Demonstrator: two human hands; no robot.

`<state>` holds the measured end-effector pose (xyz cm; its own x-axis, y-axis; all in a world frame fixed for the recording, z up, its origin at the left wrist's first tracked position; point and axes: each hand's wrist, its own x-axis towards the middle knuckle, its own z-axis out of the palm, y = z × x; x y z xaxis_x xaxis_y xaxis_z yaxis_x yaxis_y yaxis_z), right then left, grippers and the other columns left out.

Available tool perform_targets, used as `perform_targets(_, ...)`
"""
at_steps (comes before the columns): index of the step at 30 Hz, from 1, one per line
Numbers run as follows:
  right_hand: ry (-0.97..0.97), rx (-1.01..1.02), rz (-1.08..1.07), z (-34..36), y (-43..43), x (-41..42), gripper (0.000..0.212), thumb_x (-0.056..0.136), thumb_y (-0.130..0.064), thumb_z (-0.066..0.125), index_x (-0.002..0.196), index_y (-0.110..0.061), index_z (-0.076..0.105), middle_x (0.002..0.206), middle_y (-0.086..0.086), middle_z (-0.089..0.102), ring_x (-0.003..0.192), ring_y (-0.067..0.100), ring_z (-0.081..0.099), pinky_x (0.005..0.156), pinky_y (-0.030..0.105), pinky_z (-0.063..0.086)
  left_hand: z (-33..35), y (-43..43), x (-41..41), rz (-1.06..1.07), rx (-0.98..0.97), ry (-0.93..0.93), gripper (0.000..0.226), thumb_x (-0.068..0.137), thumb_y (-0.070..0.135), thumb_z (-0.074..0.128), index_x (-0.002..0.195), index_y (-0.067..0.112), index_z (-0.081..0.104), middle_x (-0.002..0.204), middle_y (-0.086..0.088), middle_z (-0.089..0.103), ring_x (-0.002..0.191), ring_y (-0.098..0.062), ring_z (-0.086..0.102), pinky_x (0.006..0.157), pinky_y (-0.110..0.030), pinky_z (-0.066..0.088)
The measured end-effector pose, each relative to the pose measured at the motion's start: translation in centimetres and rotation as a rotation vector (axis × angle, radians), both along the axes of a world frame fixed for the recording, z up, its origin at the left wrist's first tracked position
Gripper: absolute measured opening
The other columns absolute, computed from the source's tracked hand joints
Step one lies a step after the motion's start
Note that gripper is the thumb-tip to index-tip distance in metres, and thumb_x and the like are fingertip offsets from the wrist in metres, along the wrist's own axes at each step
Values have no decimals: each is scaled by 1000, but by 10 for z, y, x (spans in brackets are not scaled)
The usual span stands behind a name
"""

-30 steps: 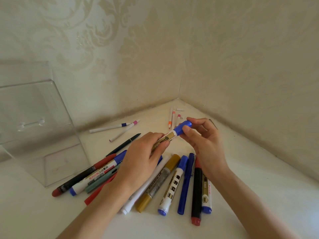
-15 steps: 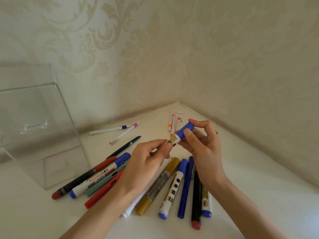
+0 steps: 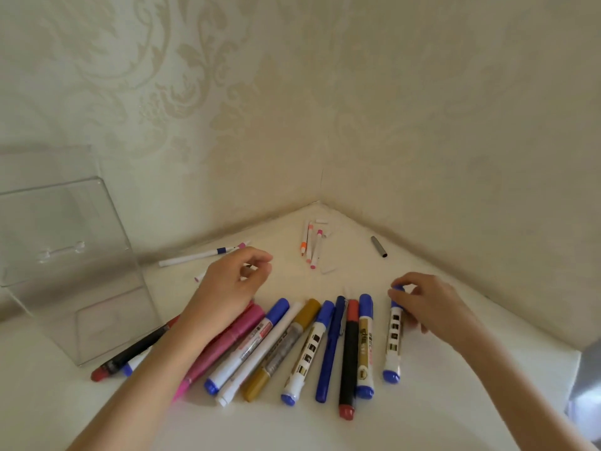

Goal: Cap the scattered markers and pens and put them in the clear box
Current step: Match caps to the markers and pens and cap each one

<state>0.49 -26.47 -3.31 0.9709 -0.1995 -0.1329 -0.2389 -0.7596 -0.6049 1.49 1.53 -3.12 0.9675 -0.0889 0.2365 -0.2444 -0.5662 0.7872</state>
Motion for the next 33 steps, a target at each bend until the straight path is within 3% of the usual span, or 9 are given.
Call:
perform_targets(4, 16, -107, 110, -1, 15, 2, 29, 91, -44, 50, 112, -24, 55, 91, 1, 63, 77, 15, 62, 69, 26, 51, -3, 3, 4, -1, 0, -7, 15, 90, 23, 54, 101, 29, 63, 95, 19, 62, 87, -2, 61, 72, -10, 39)
perform_targets(6, -82, -191, 96, 3, 17, 15, 30, 93, -44, 46, 108, -21, 58, 82, -1, 65, 71, 15, 62, 67, 29, 51, -3, 5, 7, -1, 6, -3, 14, 90, 23, 55, 98, 31, 63, 94, 19, 63, 84, -3, 62, 71, -11, 40)
perform_targets(9, -159, -121, 55, 13, 27, 48, 30, 93, -39, 48, 100, -13, 61, 78, 1, 65, 71, 17, 62, 66, 31, 50, -2, 8, 15, 15, 14, 3, 13, 90, 23, 55, 95, 32, 63, 95, 17, 63, 85, -6, 63, 72, -14, 41)
perform_targets(14, -1, -238, 107, 5, 82, 97, 40, 91, -52, 43, 77, -15, 49, 72, 0, 52, 72, 18, 55, 61, 27, 41, -5, 7, 21, 32, 17, -11, 14, 91, 21, 53, 92, 31, 63, 91, 18, 64, 81, -1, 62, 68, -9, 40)
perform_targets(17, 40, -177, 62, -2, 107, 116, 46, 90, -58, 40, 80, -14, 50, 66, -3, 52, 64, 15, 52, 55, 26, 36, -11, 7, 19, 33, 33, -14, 16, 91, 20, 53, 93, 32, 63, 90, 21, 63, 80, 2, 61, 66, -5, 40)
perform_targets(21, 47, -131, 41, -5, 120, 127, 35, 91, -41, 44, 85, -14, 65, 58, -4, 61, 53, 11, 57, 48, 23, 35, -11, 8, 17, 40, 3, -20, 17, 91, 20, 52, 93, 31, 64, 89, 21, 62, 79, 6, 60, 65, -2, 40)
perform_targets(24, 98, -118, 61, -2, 123, 128, 20, 88, -23, 48, 73, -12, 55, 61, -1, 60, 49, 14, 55, 46, 21, 37, -10, 8, 17, 41, 0, -19, 17, 91, 20, 52, 91, 33, 63, 89, 23, 61, 83, 3, 60, 67, -6, 39)
perform_targets(29, 111, -166, 187, -6, 123, 118, 30, 87, -30, 55, 66, -17, 37, 71, 0, 50, 57, 14, 46, 46, 25, 34, -10, 9, 16, 36, 24, -33, 17, 91, 20, 52, 94, 31, 64, 90, 23, 61, 83, 2, 60, 68, -4, 39)
perform_targets(33, 63, -227, 241, -11, 123, 109, 22, 94, -28, 46, 81, -11, 49, 68, -1, 44, 61, 17, 47, 47, 26, 33, -11, 9, 14, 35, 47, -23, 16, 92, 21, 51, 97, 28, 64, 91, 22, 61, 84, 3, 59, 69, -5, 39)
